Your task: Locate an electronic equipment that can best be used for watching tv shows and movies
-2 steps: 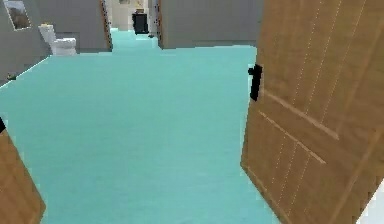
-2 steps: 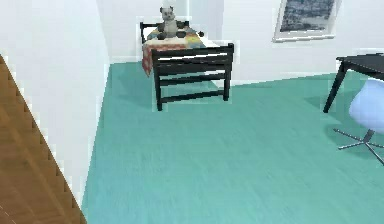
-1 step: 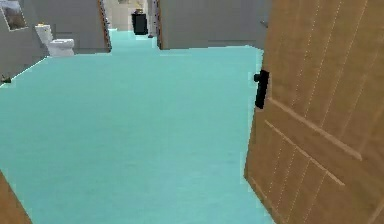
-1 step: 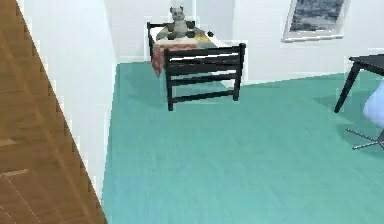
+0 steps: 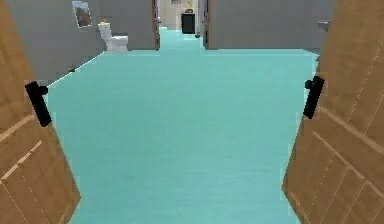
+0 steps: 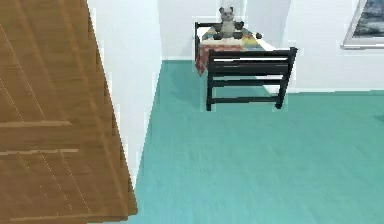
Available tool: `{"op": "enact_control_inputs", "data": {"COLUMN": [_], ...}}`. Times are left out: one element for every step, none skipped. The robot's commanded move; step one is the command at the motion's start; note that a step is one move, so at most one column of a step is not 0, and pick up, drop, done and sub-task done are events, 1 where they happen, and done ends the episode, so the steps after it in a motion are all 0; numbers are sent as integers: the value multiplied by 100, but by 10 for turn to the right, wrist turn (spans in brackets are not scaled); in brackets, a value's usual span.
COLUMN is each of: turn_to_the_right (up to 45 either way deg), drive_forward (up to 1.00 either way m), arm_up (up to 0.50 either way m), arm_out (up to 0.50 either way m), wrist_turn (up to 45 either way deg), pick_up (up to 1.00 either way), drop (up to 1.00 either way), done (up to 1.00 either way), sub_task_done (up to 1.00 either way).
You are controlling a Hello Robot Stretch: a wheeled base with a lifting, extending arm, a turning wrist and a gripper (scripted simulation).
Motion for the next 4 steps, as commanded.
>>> {"op": "enact_control_inputs", "data": {"turn_to_the_right": [0,0,0,0], "drive_forward": [100,100,100,100], "arm_up": [0,0,0,0], "arm_out": [0,0,0,0], "wrist_turn": [0,0,0,0], "pick_up": [0,0,0,0], "drop": [0,0,0,0], "done": [0,0,0,0], "sub_task_done": [0,0,0,0]}}
